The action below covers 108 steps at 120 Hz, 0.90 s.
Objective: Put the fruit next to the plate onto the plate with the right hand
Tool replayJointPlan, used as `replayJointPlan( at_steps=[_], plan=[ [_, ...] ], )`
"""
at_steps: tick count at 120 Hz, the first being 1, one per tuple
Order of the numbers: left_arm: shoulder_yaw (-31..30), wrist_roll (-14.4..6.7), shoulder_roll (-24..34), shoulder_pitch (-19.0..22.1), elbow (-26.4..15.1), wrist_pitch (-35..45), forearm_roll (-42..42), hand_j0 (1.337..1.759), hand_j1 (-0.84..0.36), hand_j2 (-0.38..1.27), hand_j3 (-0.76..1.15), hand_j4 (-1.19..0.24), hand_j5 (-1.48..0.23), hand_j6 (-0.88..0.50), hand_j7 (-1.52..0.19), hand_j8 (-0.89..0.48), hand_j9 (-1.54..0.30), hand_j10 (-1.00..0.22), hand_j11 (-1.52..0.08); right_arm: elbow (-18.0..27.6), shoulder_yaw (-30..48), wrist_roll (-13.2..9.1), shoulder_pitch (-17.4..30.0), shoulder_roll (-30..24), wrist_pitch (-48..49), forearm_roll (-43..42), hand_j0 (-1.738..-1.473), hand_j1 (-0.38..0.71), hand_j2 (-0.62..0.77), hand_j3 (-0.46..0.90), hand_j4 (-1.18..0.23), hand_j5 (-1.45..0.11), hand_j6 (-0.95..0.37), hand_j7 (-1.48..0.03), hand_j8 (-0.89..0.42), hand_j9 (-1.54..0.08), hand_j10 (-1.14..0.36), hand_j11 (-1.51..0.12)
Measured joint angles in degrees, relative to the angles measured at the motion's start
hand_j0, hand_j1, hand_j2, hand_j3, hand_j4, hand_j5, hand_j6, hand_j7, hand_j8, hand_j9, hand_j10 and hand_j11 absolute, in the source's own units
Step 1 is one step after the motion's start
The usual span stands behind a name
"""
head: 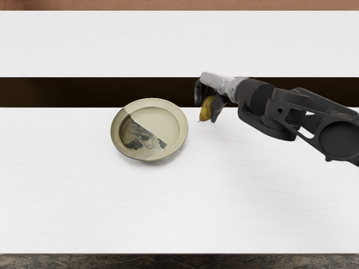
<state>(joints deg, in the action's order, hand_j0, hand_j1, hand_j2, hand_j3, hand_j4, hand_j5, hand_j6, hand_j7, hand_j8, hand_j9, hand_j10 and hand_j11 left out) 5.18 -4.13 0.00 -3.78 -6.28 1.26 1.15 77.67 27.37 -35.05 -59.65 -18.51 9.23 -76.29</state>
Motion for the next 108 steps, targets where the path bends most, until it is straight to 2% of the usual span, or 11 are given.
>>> replayJointPlan(
  at_steps=[34,36,37,38,47,72,73,88,90,92,108],
  plan=[
    [-0.01,0.0,0.0,0.0,-0.03,0.01,0.0,1.658,0.32,0.0,0.0,-0.02,-0.03,-0.02,-0.03,-0.02,-0.03,-0.02,-0.03,-6.32,0.09,0.01,-2.54,8.07,-0.15,0.27,-1.654,0.33,0.53,0.0,-0.78,-1.11,-0.57,-1.06,-0.4,-1.08,-0.49,-1.09],
    [-0.01,0.0,0.0,0.0,-0.03,0.01,0.0,1.658,0.32,0.0,0.0,-0.02,-0.03,-0.02,-0.03,-0.02,-0.03,-0.02,-0.03,-6.68,0.07,0.02,-2.67,8.53,-0.17,0.26,-1.653,0.34,0.55,0.0,-0.78,-1.11,-0.57,-1.06,-0.39,-1.09,-0.49,-1.09],
    [-0.01,0.0,0.0,0.0,-0.02,0.01,0.0,1.658,0.32,0.0,0.0,-0.02,-0.03,-0.02,-0.03,-0.02,-0.03,-0.02,-0.03,-6.87,0.06,0.01,-2.74,8.76,-0.17,0.27,-1.654,0.35,0.68,0.0,-0.78,-1.11,-0.56,-1.06,-0.38,-1.09,-0.49,-1.09],
    [-0.02,0.0,0.0,0.0,-0.03,0.01,0.0,1.658,0.32,0.0,0.0,-0.02,-0.03,-0.02,-0.03,-0.02,-0.03,-0.02,-0.03,-7.07,0.05,0.01,-2.81,8.98,-0.18,0.28,-1.654,0.34,0.57,0.0,-0.78,-1.11,-0.56,-1.06,-0.38,-1.09,-0.48,-1.09],
    [-0.02,0.0,0.0,0.0,-0.02,0.0,0.0,1.658,0.32,0.0,0.0,-0.02,-0.03,-0.02,-0.03,-0.02,-0.03,-0.02,-0.03,-9.25,-0.04,0.02,-3.47,11.28,-0.36,0.15,-1.653,0.31,0.54,0.0,-0.79,-1.1,-0.59,-1.06,-0.41,-1.09,-0.51,-1.09],
    [-0.01,0.0,0.0,0.0,-0.02,-0.01,0.0,1.658,0.32,0.0,0.0,-0.02,-0.03,-0.02,-0.03,-0.02,-0.03,-0.02,-0.03,-17.49,-0.74,0.05,-5.25,16.99,-0.53,-0.02,-1.652,0.31,0.52,0.0,-0.81,-1.12,-0.6,-1.08,-0.41,-1.11,-0.5,-1.12],
    [-0.01,0.0,0.0,0.0,-0.02,-0.01,-0.01,1.658,0.32,0.0,0.0,-0.02,-0.03,-0.02,-0.03,-0.02,-0.03,-0.02,-0.03,-17.77,-0.77,0.05,-5.29,17.1,-0.53,-0.01,-1.652,0.32,0.61,0.0,-0.81,-1.12,-0.6,-1.08,-0.4,-1.11,-0.5,-1.12],
    [-0.01,0.0,0.0,0.0,-0.03,-0.01,0.0,1.658,0.32,0.0,0.0,-0.02,-0.03,-0.02,-0.03,-0.02,-0.03,-0.02,-0.03,-21.97,-1.33,0.05,-6.35,18.08,-0.76,-0.18,-1.652,0.32,0.54,0.0,-0.82,-1.13,-0.59,-1.09,-0.39,-1.12,-0.49,-1.13],
    [-0.02,0.0,0.0,0.0,-0.03,-0.01,0.0,1.658,0.32,0.0,0.0,-0.02,-0.03,-0.02,-0.03,-0.02,-0.03,-0.02,-0.03,-22.68,-1.62,0.05,-6.56,18.14,-0.8,-0.18,-1.652,0.34,0.66,0.0,-0.82,-1.13,-0.58,-1.09,-0.38,-1.12,-0.49,-1.13],
    [-0.02,0.0,0.0,0.0,-0.03,0.0,0.0,1.658,0.32,0.0,0.0,-0.02,-0.03,-0.02,-0.03,-0.02,-0.03,-0.02,-0.03,-23.33,-1.93,0.04,-6.76,18.2,-0.96,-0.22,-1.652,0.32,0.58,0.0,-0.82,-1.13,-0.59,-1.09,-0.39,-1.12,-0.48,-1.13],
    [-0.02,0.01,0.0,0.0,-0.02,0.01,0.0,1.658,0.32,0.0,0.0,-0.02,-0.03,-0.02,-0.03,-0.02,-0.03,-0.02,-0.03,-26.1,-4.07,0.03,-7.84,18.42,-2.01,-0.32,-1.652,0.31,0.56,0.0,-0.83,-1.13,-0.6,-1.1,-0.4,-1.14,-0.49,-1.14]
  ],
)
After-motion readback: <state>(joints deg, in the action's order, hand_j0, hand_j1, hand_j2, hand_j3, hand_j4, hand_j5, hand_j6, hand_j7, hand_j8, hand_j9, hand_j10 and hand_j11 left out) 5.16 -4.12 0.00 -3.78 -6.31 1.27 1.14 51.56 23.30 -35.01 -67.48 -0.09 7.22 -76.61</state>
